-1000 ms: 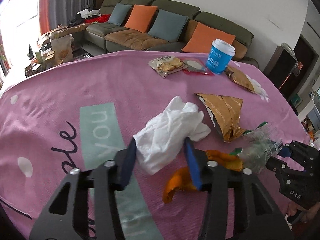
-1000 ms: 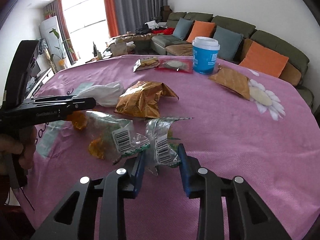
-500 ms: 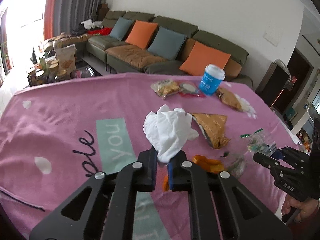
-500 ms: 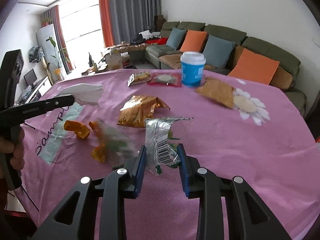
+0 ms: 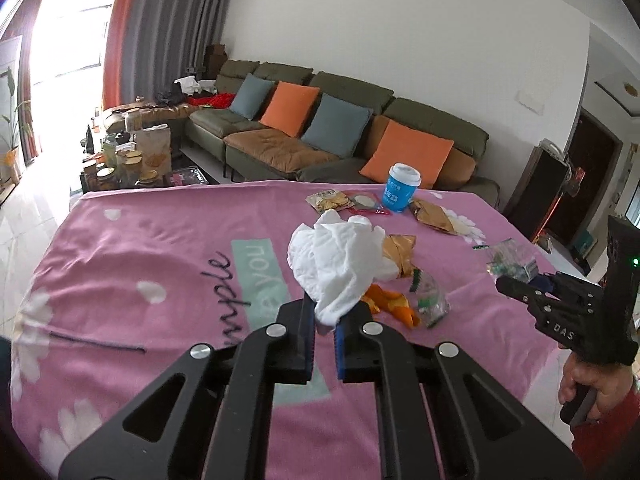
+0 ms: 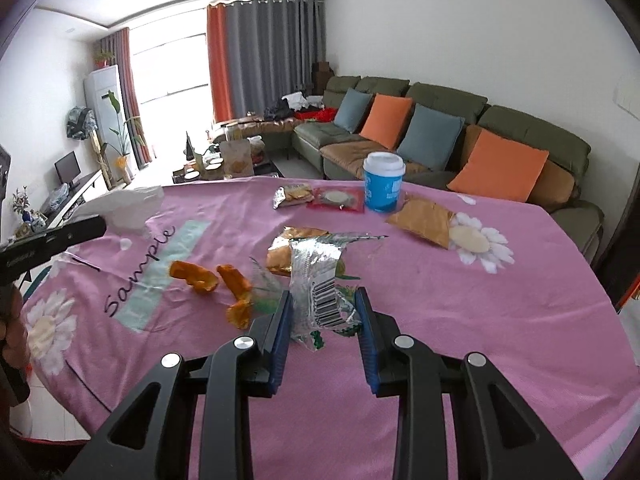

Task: Collect trash
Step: 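Carry the plastic bag and clear wrapper to the teal bin and open both tools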

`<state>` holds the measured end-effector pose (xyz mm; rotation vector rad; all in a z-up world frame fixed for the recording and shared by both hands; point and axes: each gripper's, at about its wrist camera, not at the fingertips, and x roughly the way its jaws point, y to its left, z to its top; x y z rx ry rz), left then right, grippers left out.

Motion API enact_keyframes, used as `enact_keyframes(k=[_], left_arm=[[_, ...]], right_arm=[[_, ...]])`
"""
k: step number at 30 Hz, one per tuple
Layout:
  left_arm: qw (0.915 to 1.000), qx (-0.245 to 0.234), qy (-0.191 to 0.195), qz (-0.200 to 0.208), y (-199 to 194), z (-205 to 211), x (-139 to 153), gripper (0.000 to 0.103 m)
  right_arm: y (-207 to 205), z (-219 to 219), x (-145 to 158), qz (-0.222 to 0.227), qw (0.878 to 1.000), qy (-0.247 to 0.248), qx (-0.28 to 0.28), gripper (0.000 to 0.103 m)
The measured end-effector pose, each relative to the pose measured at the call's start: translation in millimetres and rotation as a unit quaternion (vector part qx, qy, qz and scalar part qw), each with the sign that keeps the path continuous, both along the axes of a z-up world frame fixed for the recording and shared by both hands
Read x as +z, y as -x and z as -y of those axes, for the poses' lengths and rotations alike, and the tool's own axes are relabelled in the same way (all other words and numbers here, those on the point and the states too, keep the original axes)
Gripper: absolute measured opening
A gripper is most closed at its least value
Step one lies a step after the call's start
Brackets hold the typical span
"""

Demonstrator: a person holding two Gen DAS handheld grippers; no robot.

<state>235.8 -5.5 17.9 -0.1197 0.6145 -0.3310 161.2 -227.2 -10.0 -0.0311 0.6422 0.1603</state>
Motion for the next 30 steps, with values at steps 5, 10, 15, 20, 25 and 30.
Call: enact_keyframes(k=[5,10,15,20,25,30], left_arm=[[0.9998,0.013,0.006,0.010,36,-9,6,0.007],[0.9995,0.019,0.009,0.023,66,-11,13,0.007],[0.9987,0.028,0.010,0.042,98,-13,23,0.007],[0.9972,0.042,0.013,0.060,132,-23,32,0.007],[0.9950,0.064,0.014,0.075,167,-34,37,0.007],[0.9917,0.092,0.014,0.089,200,-47,43,0.007]], right_arm=[[19,-1,7,0.013,1.000,0.000,0.001,0.029],[39,-4,12,0.023,1.000,0.001,0.002,0.029],[60,-10,21,0.039,0.999,-0.001,0.013,0.029],[81,-27,31,0.058,0.998,-0.004,0.038,0.029],[100,-50,43,0.079,0.994,-0.008,0.077,0.029],[116,-75,53,0.098,0.988,-0.013,0.120,0.029]])
